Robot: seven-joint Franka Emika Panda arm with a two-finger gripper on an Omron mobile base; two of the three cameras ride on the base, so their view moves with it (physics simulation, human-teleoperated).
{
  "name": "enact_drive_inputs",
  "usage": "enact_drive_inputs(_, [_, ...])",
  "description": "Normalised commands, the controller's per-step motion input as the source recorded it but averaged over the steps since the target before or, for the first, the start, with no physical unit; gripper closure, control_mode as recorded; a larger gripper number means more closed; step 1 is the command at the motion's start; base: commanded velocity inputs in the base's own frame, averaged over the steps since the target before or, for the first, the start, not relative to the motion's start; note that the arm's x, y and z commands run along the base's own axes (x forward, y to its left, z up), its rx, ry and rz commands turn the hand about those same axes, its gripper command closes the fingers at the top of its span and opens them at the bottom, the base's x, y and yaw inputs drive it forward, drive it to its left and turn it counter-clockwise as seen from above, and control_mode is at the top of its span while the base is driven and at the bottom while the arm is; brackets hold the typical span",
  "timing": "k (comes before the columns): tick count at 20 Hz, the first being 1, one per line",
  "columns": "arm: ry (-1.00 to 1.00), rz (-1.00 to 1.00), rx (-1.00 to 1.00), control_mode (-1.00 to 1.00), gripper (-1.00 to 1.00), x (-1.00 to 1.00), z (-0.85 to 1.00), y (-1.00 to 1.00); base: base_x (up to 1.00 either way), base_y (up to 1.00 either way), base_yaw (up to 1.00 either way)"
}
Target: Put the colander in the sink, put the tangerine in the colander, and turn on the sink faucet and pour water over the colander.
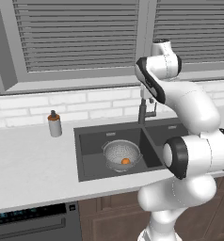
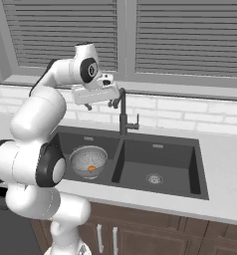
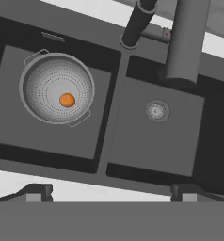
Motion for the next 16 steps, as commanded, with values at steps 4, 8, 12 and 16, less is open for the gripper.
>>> enact_drive_inputs(4, [0.01,-0.11,0.0,-1.0,-1.0,0.43,0.0,-0.32,0.0,0.0,0.0])
enact_drive_inputs(8, [0.0,-0.09,0.0,-1.0,-1.0,0.33,-0.07,-0.32,0.0,0.0,0.0])
enact_drive_inputs(12, [-0.02,-0.07,0.0,-1.0,-1.0,0.39,-0.27,-0.14,0.0,0.0,0.0])
enact_drive_inputs(16, [-0.01,-0.07,0.05,-1.0,-1.0,0.48,-0.1,-0.13,0.0,0.0,0.0])
